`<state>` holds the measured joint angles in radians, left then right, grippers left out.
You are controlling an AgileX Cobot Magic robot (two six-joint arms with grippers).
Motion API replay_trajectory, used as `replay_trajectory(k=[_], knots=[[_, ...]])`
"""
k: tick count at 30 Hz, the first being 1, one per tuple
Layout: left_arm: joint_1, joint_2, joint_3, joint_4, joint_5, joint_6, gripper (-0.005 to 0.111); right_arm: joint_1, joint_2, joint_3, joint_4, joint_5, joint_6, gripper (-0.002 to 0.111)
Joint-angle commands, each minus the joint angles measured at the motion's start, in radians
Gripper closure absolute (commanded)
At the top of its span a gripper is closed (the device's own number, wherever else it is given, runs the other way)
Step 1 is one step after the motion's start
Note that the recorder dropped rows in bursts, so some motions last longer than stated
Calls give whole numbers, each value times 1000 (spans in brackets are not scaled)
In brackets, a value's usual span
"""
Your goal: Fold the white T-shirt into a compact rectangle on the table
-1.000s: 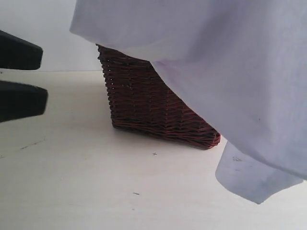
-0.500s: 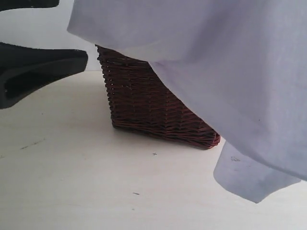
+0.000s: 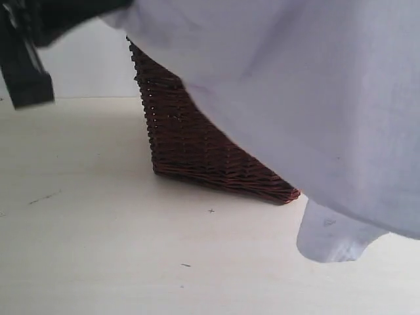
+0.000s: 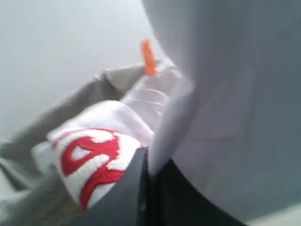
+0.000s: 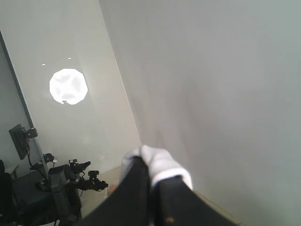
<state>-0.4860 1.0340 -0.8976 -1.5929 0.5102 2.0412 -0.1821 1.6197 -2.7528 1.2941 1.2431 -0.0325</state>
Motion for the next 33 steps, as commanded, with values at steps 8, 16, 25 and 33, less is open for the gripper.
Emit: replay_trajectory(k=[8, 16, 25, 33], knots=[[-2, -390, -106, 162, -384, -33, 107, -4, 9, 4, -266, -22, 2, 108], [-2, -410, 216, 166, -384, -189, 107, -4, 51, 154, -407, -22, 33, 108], [-2, -401, 397, 130, -324, -189, 87, -4, 29, 238, -279, -22, -78, 81], [-2, -401, 397, 112, -305, -193, 61, -4, -15, 238, -321, -22, -171, 36]])
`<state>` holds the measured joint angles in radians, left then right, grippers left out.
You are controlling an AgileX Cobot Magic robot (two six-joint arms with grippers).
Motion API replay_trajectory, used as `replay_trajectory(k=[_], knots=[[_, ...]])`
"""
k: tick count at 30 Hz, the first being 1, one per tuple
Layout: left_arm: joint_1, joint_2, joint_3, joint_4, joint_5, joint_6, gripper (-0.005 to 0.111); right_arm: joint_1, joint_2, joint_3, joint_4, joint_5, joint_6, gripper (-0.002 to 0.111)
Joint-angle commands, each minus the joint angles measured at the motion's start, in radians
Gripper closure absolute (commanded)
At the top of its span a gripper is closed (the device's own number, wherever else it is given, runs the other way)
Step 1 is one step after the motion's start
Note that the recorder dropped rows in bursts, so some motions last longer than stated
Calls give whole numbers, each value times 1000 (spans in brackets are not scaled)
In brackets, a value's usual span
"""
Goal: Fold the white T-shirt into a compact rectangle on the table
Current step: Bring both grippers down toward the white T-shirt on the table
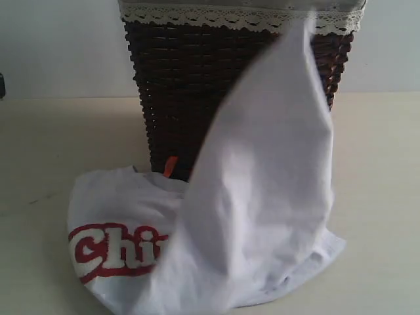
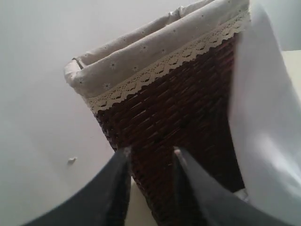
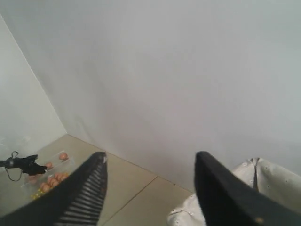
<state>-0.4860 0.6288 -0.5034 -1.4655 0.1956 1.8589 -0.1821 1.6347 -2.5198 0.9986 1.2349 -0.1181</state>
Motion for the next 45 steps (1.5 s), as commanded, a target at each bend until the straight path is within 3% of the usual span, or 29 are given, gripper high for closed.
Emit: replay_trajectory(k=[1, 3, 6, 11, 19, 23, 29, 36, 45], knots=[[-2, 4, 3, -16, 6, -10, 58, -4, -35, 5, -34, -14, -91, 35], [-2, 4, 3, -16, 1, -16, 56, -4, -43, 15, -78, -14, -89, 38], [-2, 19, 3, -16, 4, -75, 62, 16, -67, 53, -153, -14, -62, 47], [-2, 63, 3, -16, 68, -95, 75, 134, -124, 191, -378, -14, -77, 63], [-2, 84, 3, -16, 98, -114, 76, 297, -262, 422, -704, -14, -61, 84], [-2, 84, 3, -16, 114, -114, 76, 322, -388, 612, -836, -14, -27, 93], [-2, 84, 3, -16, 130, -119, 76, 322, -514, 993, -846, -14, -32, 104], [-2, 84, 3, -16, 152, -145, 76, 322, -473, 1316, -901, -24, -31, 105], [-2, 84, 3, -16, 168, -155, 76, 322, -234, 1456, -922, -396, -15, 105]])
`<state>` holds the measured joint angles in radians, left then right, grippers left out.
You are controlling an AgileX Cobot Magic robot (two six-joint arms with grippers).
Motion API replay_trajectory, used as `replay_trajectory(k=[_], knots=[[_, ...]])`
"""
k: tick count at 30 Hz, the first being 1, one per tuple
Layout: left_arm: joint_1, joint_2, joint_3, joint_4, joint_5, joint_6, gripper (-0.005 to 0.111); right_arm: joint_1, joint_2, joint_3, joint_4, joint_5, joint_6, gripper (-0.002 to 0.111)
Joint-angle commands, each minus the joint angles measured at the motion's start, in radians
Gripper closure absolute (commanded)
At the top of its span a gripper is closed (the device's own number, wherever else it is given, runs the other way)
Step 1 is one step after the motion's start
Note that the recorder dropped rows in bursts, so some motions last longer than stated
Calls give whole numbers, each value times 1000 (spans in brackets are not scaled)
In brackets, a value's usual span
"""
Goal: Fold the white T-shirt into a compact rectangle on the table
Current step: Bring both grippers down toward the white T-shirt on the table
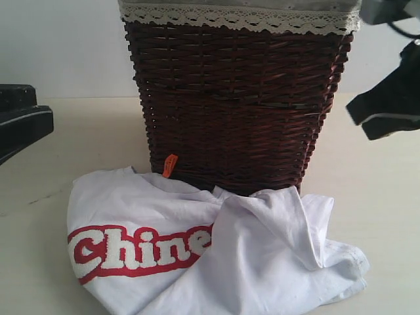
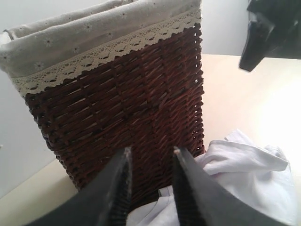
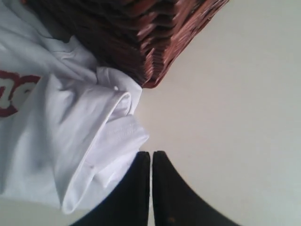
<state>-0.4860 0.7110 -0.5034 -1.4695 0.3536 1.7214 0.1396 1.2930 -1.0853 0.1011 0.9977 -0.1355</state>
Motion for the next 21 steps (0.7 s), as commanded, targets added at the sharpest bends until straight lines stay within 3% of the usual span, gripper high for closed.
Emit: replay_trajectory(k=[1, 11, 16, 21], knots=[[-2, 2, 3, -12, 10, -22, 76, 1, 141, 22, -26, -201, 3, 105], [-2, 2, 3, -12, 10, -26, 76, 1, 383, 22, 26, -638, -22, 105], [-2, 7, 3, -7, 10, -25, 76, 1, 451, 22, 4, -660, -107, 105], [-2, 80, 41, -7, 17, -35, 76, 1, 412, 22, -118, -683, -16, 105]])
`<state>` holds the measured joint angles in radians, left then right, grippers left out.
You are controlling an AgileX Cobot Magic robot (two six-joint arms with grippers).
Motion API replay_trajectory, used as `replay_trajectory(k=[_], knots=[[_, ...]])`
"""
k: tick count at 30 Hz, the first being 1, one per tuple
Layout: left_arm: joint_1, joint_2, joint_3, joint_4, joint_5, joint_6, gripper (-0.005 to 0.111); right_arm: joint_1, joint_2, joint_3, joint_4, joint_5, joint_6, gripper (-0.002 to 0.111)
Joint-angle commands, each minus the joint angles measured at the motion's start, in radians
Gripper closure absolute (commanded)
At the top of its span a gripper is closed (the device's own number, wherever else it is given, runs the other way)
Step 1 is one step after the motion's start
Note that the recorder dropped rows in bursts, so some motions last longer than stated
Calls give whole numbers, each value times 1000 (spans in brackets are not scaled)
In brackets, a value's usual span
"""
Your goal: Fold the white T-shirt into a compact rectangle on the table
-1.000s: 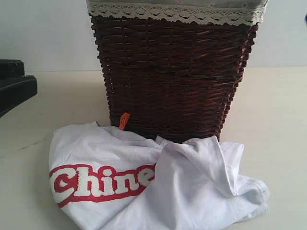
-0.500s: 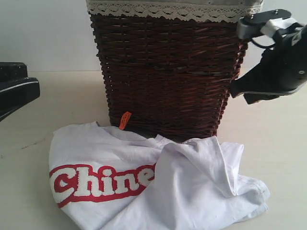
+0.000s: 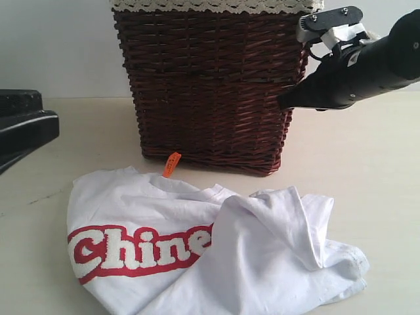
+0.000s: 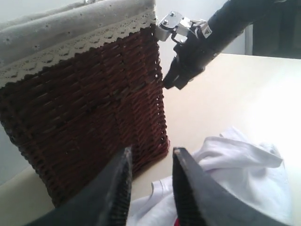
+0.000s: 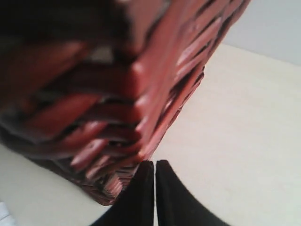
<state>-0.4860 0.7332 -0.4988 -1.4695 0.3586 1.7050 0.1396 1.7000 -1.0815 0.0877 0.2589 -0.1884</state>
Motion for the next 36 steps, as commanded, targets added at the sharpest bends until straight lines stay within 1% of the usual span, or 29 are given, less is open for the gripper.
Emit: replay_trajectory(k=[1, 2, 3, 5, 7, 9, 11, 13, 16, 18, 20, 22, 25, 26, 29, 31, 33, 34, 36], knots=[[-2, 79, 45, -7, 22, -19, 76, 1, -18, 18, -106, 46, 52, 105], [-2, 98, 50, -7, 26, -16, 76, 1, -46, 18, -106, 58, 60, 105], [-2, 121, 52, -7, 26, -11, 76, 1, -77, 18, -94, 106, 62, 105], [-2, 161, 45, -20, 23, 13, 76, 1, -125, 18, -65, 262, 60, 105], [-2, 217, 31, -64, 5, 64, 76, 1, -165, 18, -65, 466, 45, 105], [-2, 292, 15, -95, 5, 85, 76, 1, -191, 18, -52, 633, -20, 105], [-2, 367, 0, -97, 19, 85, 77, 1, -217, 18, 36, 795, -107, 105], [-2, 446, -15, -97, 54, 85, 77, 1, -248, 18, 136, 854, -162, 105], [-2, 524, -24, -97, 108, 85, 77, 1, -289, 18, 254, 858, -195, 104], [-2, 554, -24, -108, 120, 85, 77, 1, -304, 18, 287, 860, -229, 100], [-2, 564, -24, -112, 122, 85, 77, 1, -306, 18, 300, 870, -219, 95], [-2, 563, -24, -112, 127, 85, 77, 1, -299, 21, 369, 881, -258, 92], [-2, 563, -24, -112, 143, 85, 77, 1, -288, 56, 473, 831, -310, 87], [-2, 563, -24, -112, 144, 85, 77, 1, -288, 74, 482, 785, -312, 85], [-2, 563, -24, -112, 138, 90, 77, 1, -286, 135, 430, 668, -306, 80], [-2, 563, -24, -116, 106, 113, 77, 1, -276, 168, 361, 602, -297, 75], [-2, 570, -28, -144, 10, 146, 77, 1, -256, 192, 316, 508, -210, 70], [-2, 580, -41, -177, -50, 182, 77, 1, -244, 202, 318, 472, -176, 67], [-2, 600, -68, -201, -120, 220, 77, 1, -215, 205, 348, 436, -185, 62]])
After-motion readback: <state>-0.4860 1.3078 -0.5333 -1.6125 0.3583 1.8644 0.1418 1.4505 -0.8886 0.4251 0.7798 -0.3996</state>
